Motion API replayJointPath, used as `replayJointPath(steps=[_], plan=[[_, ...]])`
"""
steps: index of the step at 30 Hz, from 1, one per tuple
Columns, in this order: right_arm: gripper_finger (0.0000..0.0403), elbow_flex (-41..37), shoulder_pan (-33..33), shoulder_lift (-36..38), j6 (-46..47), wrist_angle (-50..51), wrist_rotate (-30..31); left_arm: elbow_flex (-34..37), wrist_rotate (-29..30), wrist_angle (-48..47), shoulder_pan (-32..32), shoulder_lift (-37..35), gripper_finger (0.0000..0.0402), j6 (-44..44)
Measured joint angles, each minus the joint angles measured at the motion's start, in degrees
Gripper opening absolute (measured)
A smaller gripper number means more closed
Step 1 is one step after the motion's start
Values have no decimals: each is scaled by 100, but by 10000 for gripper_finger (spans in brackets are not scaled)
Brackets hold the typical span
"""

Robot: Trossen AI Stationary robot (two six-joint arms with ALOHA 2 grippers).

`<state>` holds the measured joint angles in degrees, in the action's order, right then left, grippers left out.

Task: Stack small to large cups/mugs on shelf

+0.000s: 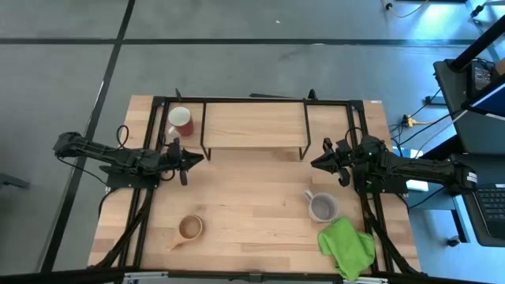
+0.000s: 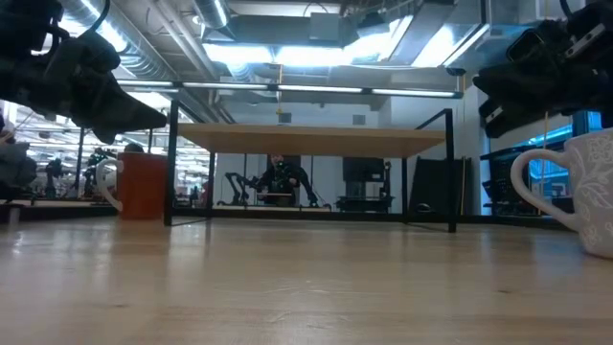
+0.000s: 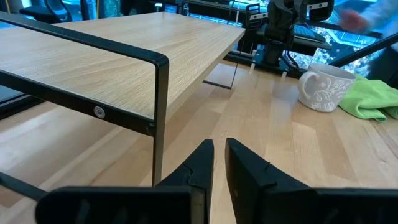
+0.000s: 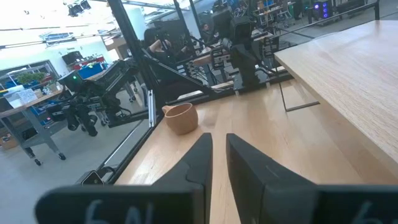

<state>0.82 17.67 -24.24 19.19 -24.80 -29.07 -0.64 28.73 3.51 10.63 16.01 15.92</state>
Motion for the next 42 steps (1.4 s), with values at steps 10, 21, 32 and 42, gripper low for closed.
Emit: replayJointPath(steps=[10, 21, 32, 42], plan=[[49, 0, 0, 0, 0, 0, -1, 0, 2, 0, 0, -2, 35, 0], [49, 0, 0, 1, 1, 0, -1, 0, 1, -1, 0, -1, 35, 0], [49, 1, 0, -1, 0, 0, 0, 0, 2, 0, 0, -2, 35, 0], [49, 1, 0, -1, -416, -25, 9, 1, 1, 0, 0, 0, 35, 0]])
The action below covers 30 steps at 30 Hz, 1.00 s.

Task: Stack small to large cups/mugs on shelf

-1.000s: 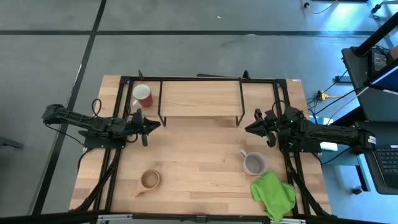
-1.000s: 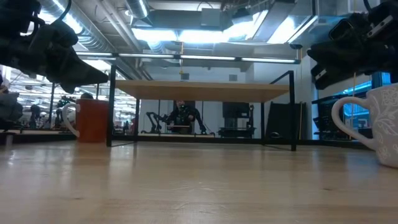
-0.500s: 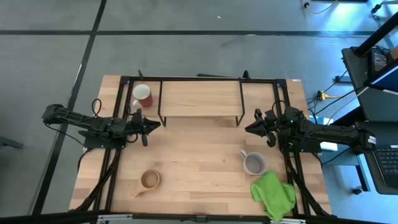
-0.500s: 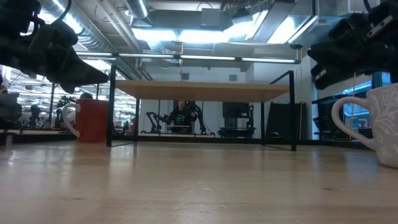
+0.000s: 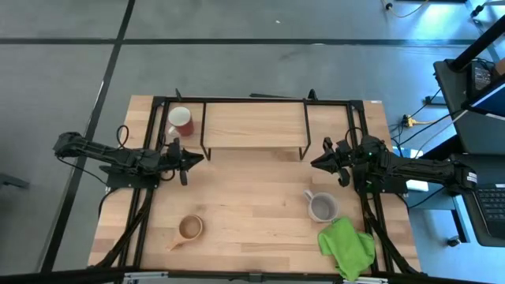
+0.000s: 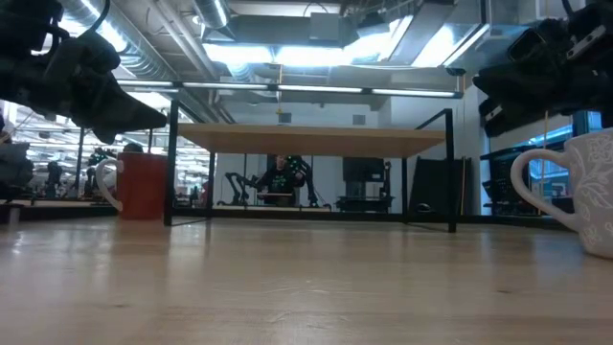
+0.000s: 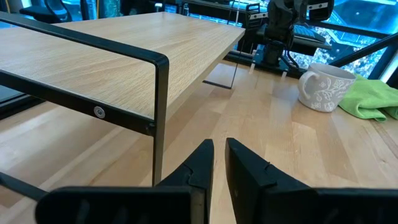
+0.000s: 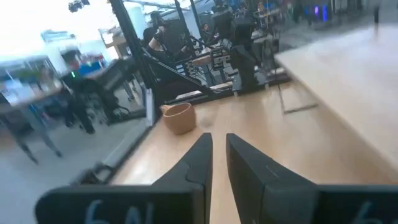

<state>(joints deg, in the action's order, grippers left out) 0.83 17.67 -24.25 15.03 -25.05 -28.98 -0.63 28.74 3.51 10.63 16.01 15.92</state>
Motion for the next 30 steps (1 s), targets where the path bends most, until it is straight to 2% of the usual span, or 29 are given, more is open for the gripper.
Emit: replayJointPath(steps=[3, 5, 16, 18, 21, 25, 30], plan=[[49, 1, 2, 2, -1192, -47, 5, 0, 1, -1, 0, -2, 35, 0], [49, -1, 2, 2, -1648, -28, 5, 0, 0, 0, 0, -2, 35, 0], [49, -3, 4, 0, -2110, -225, -8, 1, -1, 0, 0, -1, 35, 0], [49, -3, 4, -6, -1966, -760, -7, 1, -1, 0, -1, -1, 35, 0], [49, -3, 4, -2, -1707, -2211, 36, 1, -1, 0, 0, -2, 35, 0], [49, -1, 4, 4, -1701, -3962, 492, 1, 0, 0, 0, -2, 35, 0], [49, -1, 4, 4, -1705, -4825, 906, -1, -1, 0, 0, -2, 35, 0]])
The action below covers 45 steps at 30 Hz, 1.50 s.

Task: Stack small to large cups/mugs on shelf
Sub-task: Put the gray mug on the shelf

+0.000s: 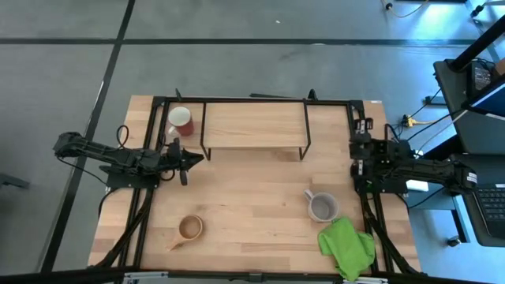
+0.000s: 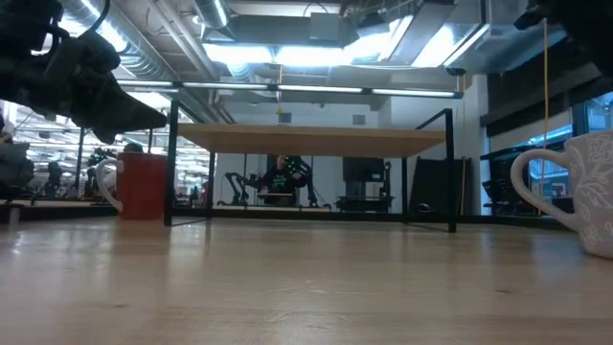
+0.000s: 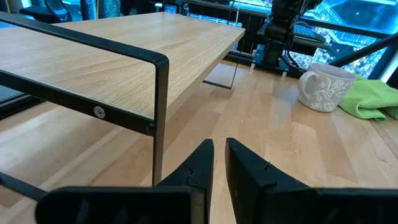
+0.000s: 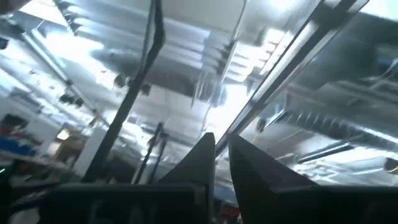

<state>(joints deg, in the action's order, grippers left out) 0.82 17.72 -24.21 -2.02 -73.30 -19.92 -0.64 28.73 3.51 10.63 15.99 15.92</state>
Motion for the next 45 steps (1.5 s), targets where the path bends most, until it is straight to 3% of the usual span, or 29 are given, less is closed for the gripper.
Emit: replayJointPath(steps=[4, 24, 34, 38, 41, 45], plan=[[49, 0, 0, -2, 18, 26, 227, 1, 0, -1, 0, 1, 35, 0], [49, 0, 0, -4, -446, 507, 244, 2, 0, 0, 0, 0, 35, 0], [49, 0, 1, -4, -273, 552, 242, 2, 0, 0, -1, 0, 35, 0], [49, 0, 0, -2, 217, 372, 267, 2, 0, 0, 0, 0, 35, 0], [49, 4, 2, -4, 612, 340, 755, 2, 0, 0, 0, 2, 35, 0], [49, 458, 2, -32, 1885, 446, 2136, 0, 0, -2, 0, 0, 35, 0]])
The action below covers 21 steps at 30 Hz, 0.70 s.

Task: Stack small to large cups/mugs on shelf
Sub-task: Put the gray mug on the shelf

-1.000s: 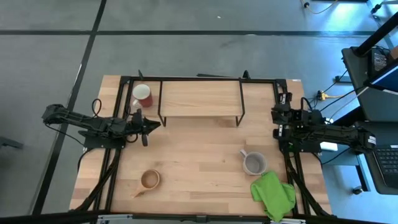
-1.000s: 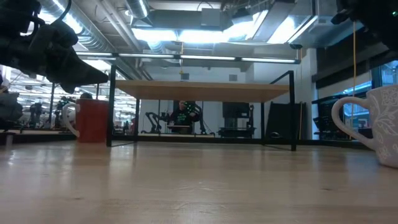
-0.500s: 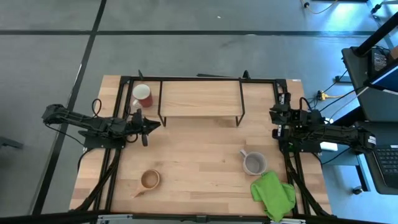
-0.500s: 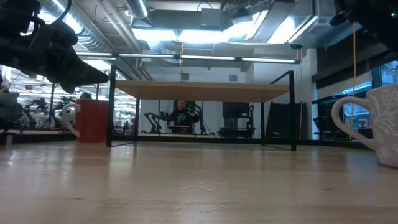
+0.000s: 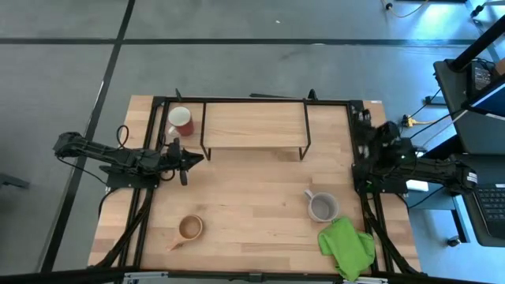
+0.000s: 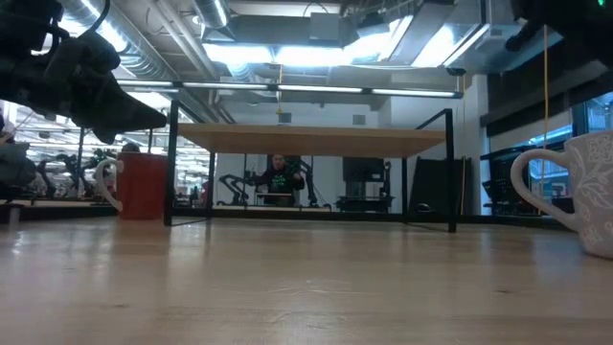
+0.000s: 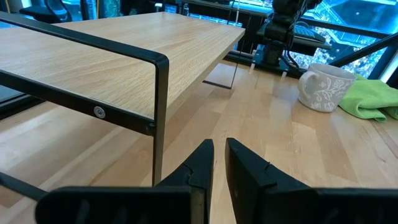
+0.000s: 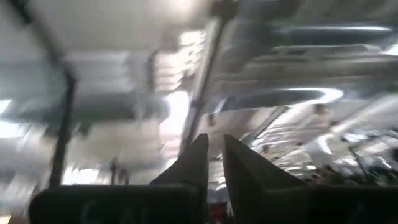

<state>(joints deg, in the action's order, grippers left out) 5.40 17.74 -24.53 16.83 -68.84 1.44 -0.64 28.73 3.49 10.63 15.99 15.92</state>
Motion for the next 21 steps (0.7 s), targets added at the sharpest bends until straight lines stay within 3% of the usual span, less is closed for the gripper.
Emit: replayJointPath(steps=[2, 5, 10, 13, 17, 21], plan=[[49, 463, 1, -72, -25, 532, 166, 2, 0, 2, 0, 1, 35, 0], [49, 1435, 0, -216, -698, 2211, -254, 2, 0, 2, 0, 1, 35, 0], [49, 3571, 0, -687, -389, 7135, -274, 2, 0, 2, 0, 1, 35, 0], [49, 4702, 0, -1191, -192, 9374, -267, 2, 0, 0, 0, 2, 35, 0], [49, 5786, 0, -1664, -218, 10795, -266, 1, 0, 1, 0, 1, 35, 0], [49, 6407, 0, -1907, -198, 10972, -265, 1, 0, 2, 0, 0, 35, 0]])
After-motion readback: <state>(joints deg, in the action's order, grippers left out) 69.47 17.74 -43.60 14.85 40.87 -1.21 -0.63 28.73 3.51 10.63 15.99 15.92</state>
